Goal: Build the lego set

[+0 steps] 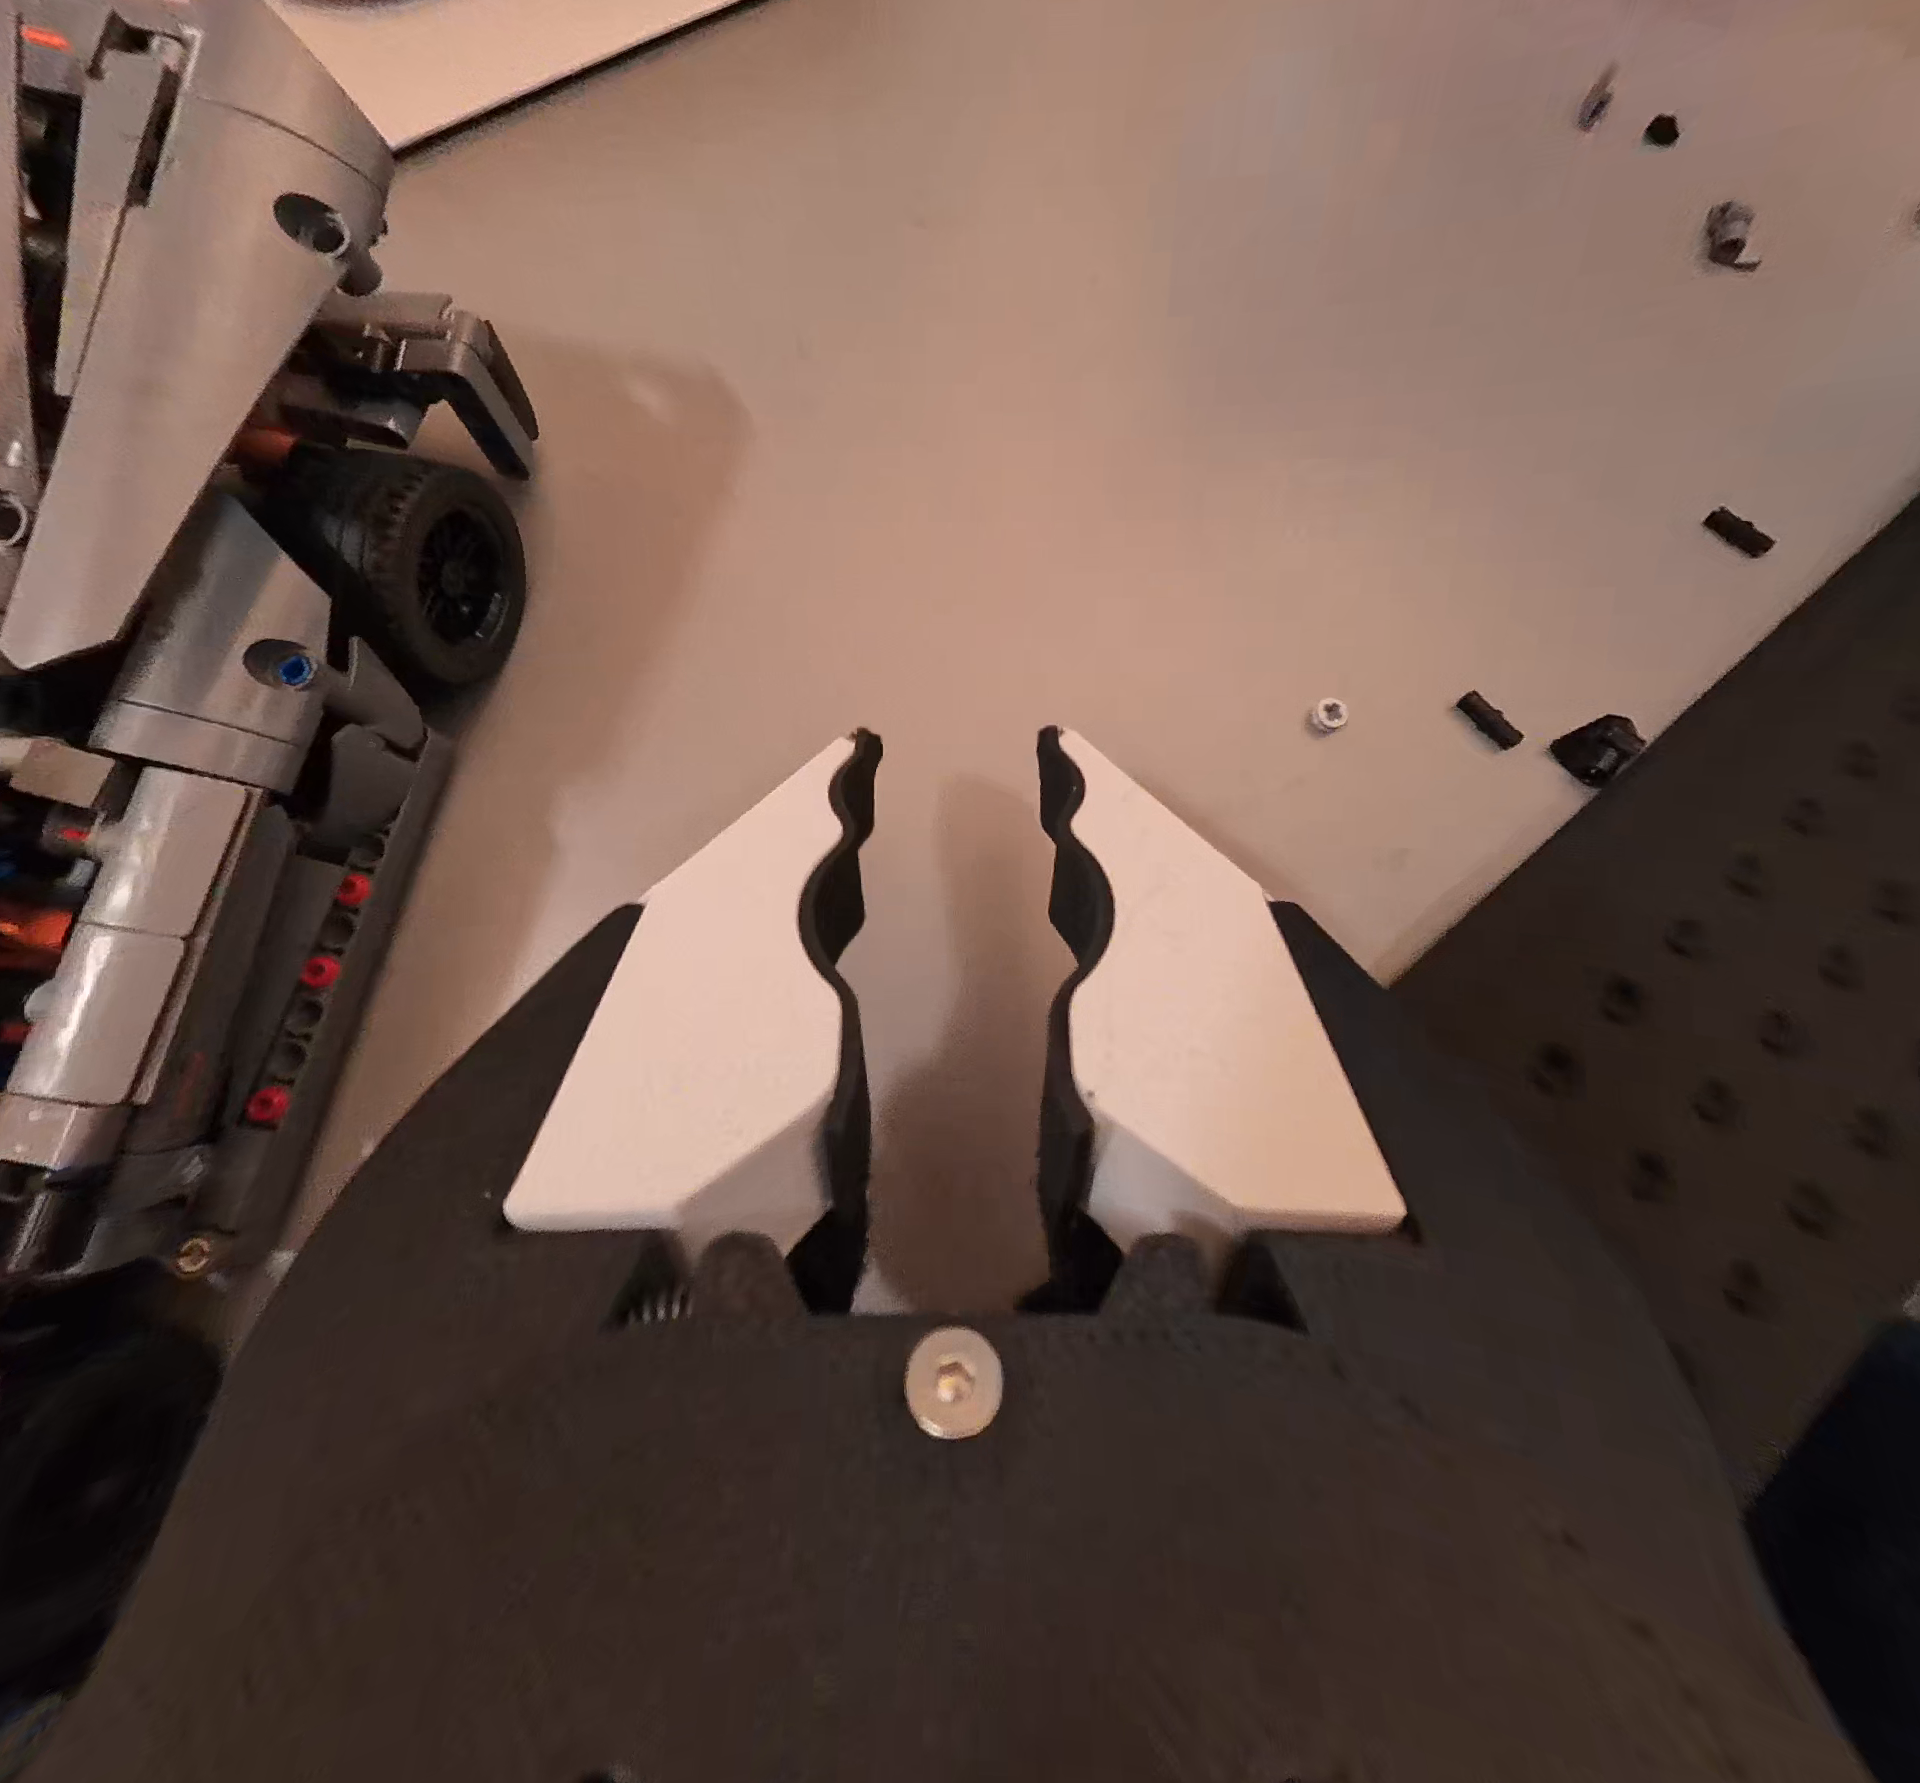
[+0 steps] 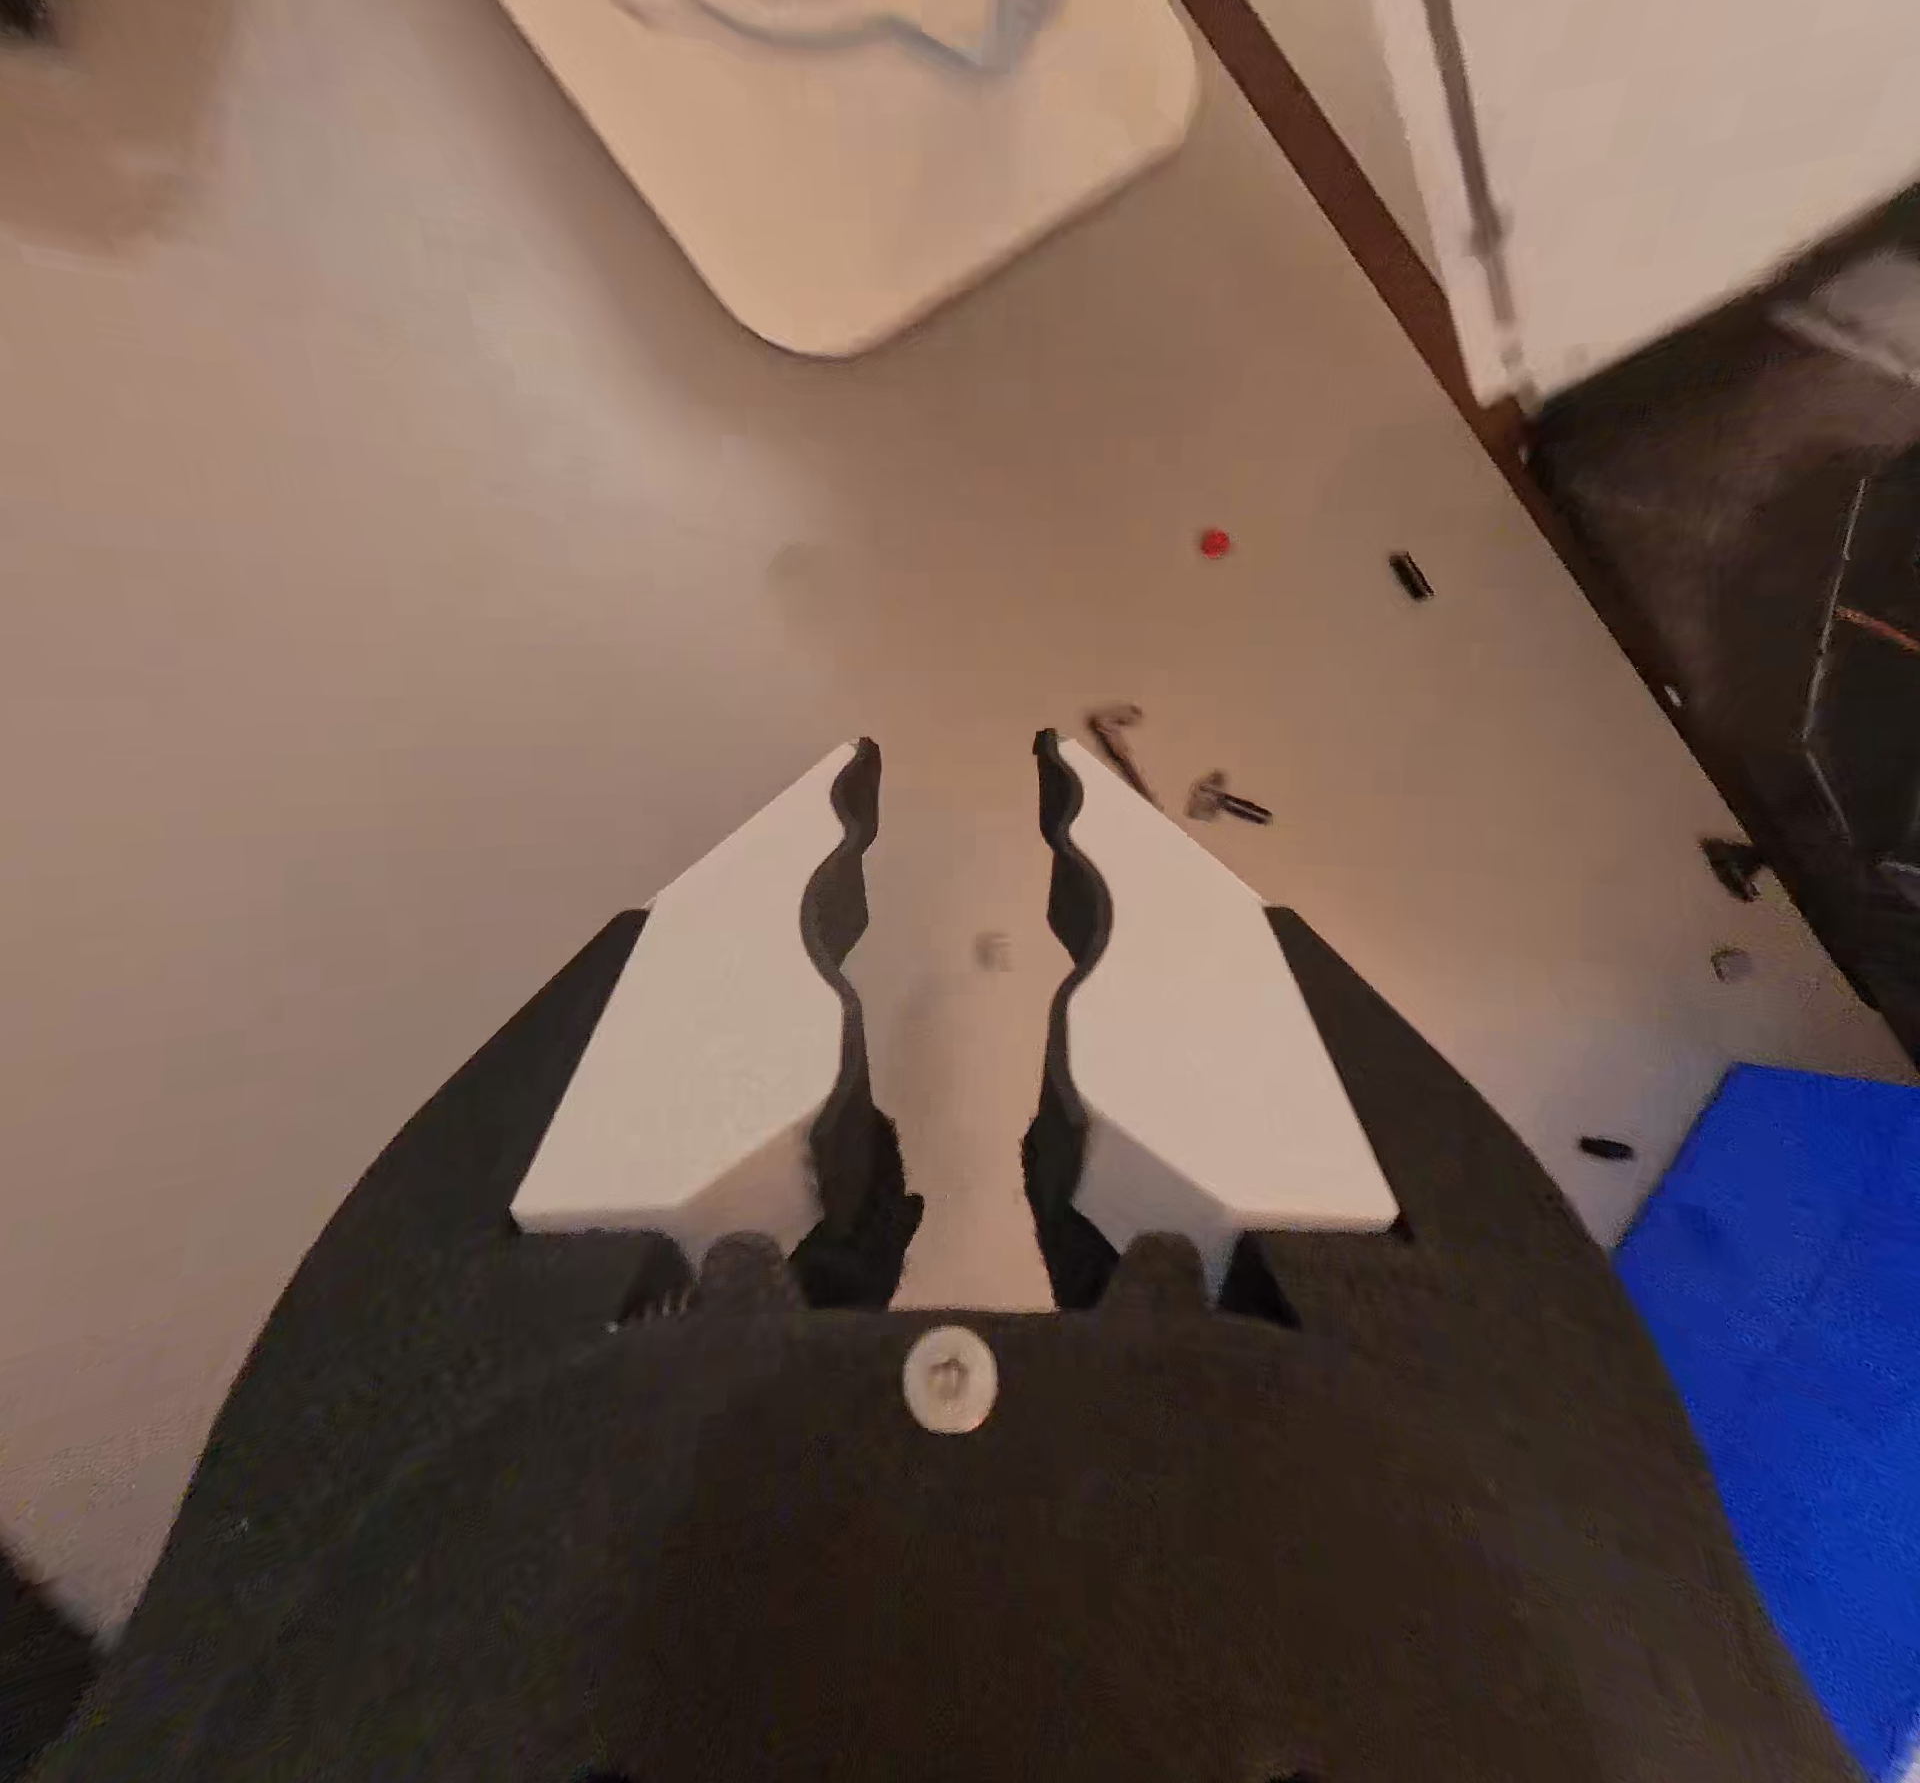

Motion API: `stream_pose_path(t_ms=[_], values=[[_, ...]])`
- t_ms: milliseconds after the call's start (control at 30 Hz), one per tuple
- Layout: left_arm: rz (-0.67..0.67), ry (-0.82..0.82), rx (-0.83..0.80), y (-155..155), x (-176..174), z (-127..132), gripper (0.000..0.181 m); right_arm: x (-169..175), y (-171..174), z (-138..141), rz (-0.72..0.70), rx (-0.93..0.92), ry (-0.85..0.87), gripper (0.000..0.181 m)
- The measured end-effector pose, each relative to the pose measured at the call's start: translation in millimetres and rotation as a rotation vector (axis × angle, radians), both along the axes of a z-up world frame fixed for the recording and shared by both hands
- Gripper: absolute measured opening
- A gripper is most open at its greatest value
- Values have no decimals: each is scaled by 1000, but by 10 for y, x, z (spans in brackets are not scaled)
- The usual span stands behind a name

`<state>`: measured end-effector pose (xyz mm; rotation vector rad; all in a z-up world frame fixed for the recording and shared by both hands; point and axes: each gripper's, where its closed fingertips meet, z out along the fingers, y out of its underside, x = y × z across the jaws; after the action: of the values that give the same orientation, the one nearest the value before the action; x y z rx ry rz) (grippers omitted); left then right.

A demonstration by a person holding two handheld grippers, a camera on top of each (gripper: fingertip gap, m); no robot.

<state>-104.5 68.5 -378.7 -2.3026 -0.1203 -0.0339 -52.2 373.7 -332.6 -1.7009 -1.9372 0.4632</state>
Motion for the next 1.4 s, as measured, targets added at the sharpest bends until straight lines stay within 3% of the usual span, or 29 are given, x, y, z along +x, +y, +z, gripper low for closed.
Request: stream_pose_path(t_ms=[167,300,433,633,667,733,800,867,967,1033,1100,1200,1300,1400], values=[[-16,30,30,29,2,23,29,-65,476,-476,-15,37,-84,25],[-17,47,40,74,-7,36,28,-147,572,-712,-7,0,-118,24],[-24,47,55,124,12,69,28,-184,539,-771,7,-53,-126,6],[-40,71,123,360,58,431,30,-183,230,-770,89,-100,-134,4],[-51,93,134,421,51,505,30,-180,127,-778,113,-122,-139,4],[-64,111,148,542,22,607,30,-186,-46,-771,137,-158,-145,27],[-70,117,154,621,-6,650,30,-257,-149,-595,150,-167,-78,42],[-79,116,151,645,0,655,30,-341,-161,-227,148,-141,34,51],[-80,122,140,617,0,610,30,-507,18,585,116,-16,295,60],[-73,105,131,591,-7,566,30,-655,192,1138,78,39,492,86],[-67,107,122,567,-21,543,30,-814,470,1525,0,108,612,101],[-64,110,121,540,-23,549,30,-1123,845,1678,-89,79,641,116],[-57,124,119,498,-46,560,30,-1387,995,1551,-111,-14,592,119],[-40,118,118,425,-99,558,30,-1497,925,1504,-83,-81,586,100]])
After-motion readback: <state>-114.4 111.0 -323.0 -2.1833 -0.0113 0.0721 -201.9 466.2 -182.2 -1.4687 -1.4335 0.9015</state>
